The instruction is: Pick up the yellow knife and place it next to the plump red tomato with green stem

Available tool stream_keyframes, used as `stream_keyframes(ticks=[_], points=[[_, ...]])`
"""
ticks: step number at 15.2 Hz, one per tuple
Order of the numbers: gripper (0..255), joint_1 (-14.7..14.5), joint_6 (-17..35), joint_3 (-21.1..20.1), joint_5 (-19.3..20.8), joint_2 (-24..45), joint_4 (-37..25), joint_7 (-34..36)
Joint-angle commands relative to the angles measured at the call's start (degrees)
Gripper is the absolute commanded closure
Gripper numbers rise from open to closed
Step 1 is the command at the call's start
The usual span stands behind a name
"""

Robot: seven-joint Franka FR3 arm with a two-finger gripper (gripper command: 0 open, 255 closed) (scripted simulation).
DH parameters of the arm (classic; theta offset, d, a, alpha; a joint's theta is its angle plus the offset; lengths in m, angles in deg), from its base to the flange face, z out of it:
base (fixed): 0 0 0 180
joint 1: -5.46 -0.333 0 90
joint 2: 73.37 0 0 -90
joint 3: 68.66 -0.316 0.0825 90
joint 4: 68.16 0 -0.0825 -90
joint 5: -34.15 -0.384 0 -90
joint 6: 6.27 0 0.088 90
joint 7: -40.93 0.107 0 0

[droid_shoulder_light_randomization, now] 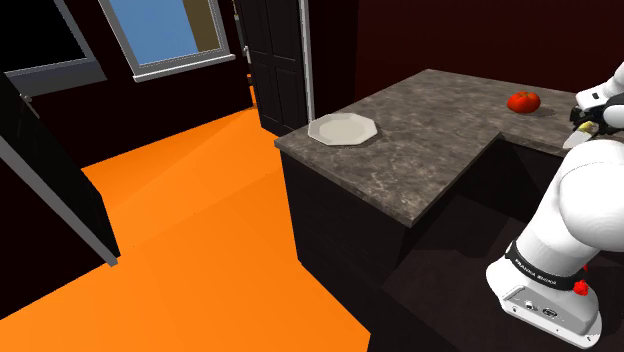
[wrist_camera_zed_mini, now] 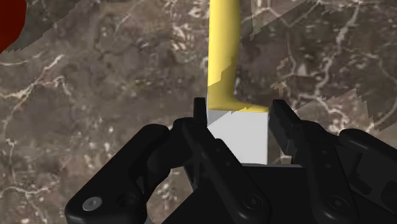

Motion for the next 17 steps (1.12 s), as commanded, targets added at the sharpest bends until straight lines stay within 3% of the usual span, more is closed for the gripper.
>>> stream_keyframes(ticks=[1, 2, 7, 11, 17], points=[[255, 0.0, 0.0, 0.0, 0.0, 0.0, 0.0, 0.0], [0, 0.0, 0.0, 0.0, 0.0, 0.0, 0.0, 0.0], [0, 0.0, 0.0, 0.0, 0.0, 0.0, 0.0, 0.0], [0, 10.87, -2.83, -11.71, -6.53, 0.87, 4.52, -4.23], [0, 10.85, -3.0, -11.74, -6.38, 0.67, 4.51, -4.17]])
